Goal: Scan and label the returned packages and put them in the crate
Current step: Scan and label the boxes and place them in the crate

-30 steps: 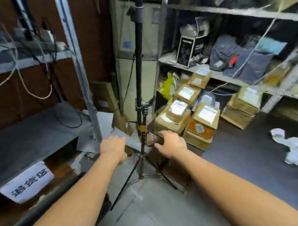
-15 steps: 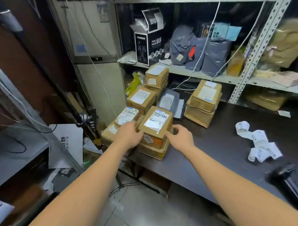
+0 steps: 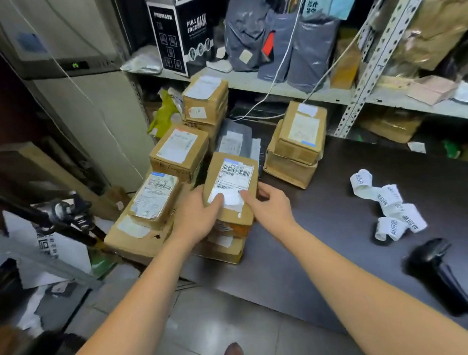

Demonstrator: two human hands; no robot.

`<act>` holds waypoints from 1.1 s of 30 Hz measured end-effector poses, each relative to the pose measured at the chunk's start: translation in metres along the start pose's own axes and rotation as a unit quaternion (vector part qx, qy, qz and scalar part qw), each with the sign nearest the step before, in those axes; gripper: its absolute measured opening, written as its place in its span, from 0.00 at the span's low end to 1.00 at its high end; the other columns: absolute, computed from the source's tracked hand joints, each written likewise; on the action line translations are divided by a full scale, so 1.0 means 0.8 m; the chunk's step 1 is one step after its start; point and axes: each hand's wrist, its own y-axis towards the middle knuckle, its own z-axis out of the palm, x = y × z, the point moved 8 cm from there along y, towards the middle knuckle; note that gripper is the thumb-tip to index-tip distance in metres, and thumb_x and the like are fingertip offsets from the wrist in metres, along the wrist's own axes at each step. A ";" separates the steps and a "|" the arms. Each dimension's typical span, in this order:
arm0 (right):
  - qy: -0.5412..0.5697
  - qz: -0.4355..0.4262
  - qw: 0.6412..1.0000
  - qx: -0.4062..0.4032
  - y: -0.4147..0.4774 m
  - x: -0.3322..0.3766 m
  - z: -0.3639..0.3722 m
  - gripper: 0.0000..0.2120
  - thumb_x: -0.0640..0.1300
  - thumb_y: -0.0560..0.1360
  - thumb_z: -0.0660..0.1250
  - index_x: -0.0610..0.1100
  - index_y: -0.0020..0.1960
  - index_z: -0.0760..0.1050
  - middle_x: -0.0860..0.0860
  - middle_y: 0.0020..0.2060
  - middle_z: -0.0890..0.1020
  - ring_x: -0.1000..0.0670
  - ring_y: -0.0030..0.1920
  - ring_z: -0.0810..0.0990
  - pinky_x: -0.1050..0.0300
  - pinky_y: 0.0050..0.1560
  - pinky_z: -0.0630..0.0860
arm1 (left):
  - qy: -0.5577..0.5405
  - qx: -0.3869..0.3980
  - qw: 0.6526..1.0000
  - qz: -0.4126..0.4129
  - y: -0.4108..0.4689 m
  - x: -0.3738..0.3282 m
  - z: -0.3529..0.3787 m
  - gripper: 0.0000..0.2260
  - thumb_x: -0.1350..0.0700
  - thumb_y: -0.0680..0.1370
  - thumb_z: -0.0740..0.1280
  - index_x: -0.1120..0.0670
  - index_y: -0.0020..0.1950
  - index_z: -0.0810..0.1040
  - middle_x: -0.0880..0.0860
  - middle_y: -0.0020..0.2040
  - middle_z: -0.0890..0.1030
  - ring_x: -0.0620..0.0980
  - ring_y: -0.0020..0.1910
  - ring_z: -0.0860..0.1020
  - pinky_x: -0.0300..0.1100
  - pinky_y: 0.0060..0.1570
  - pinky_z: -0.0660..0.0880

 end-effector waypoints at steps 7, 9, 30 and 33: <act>-0.021 0.013 0.997 -0.067 -0.016 -0.026 -0.150 0.12 0.53 0.74 0.73 0.60 0.57 0.81 0.72 0.46 0.82 0.70 0.52 0.79 0.64 0.53 0.79 | -0.025 0.053 0.997 0.052 -0.013 -0.097 0.102 0.14 0.47 0.79 0.67 0.49 0.63 0.79 0.49 0.56 0.83 0.50 0.55 0.80 0.50 0.55 0.77; -0.029 0.027 0.995 -0.090 -0.029 -0.052 -0.203 0.16 0.53 0.74 0.73 0.55 0.61 0.81 0.69 0.49 0.82 0.67 0.55 0.80 0.59 0.58 0.79 | -0.026 0.089 0.994 0.054 -0.027 -0.117 0.155 0.14 0.46 0.79 0.67 0.50 0.62 0.79 0.50 0.56 0.83 0.51 0.55 0.80 0.48 0.56 0.76; -0.030 0.128 0.991 -0.003 -0.114 -0.271 -0.423 0.24 0.54 0.75 0.72 0.56 0.70 0.74 0.64 0.58 0.80 0.55 0.61 0.80 0.48 0.64 0.78 | -0.002 0.173 0.984 -0.052 -0.174 -0.168 0.452 0.22 0.45 0.78 0.69 0.49 0.70 0.70 0.44 0.61 0.78 0.46 0.58 0.77 0.41 0.55 0.75; -0.053 0.125 0.990 -0.032 -0.116 -0.271 -0.437 0.22 0.54 0.75 0.71 0.50 0.68 0.77 0.60 0.59 0.80 0.53 0.62 0.79 0.54 0.61 0.77 | 0.013 0.164 0.984 -0.066 -0.171 -0.168 0.454 0.25 0.43 0.76 0.70 0.49 0.70 0.69 0.46 0.63 0.78 0.47 0.58 0.77 0.45 0.56 0.75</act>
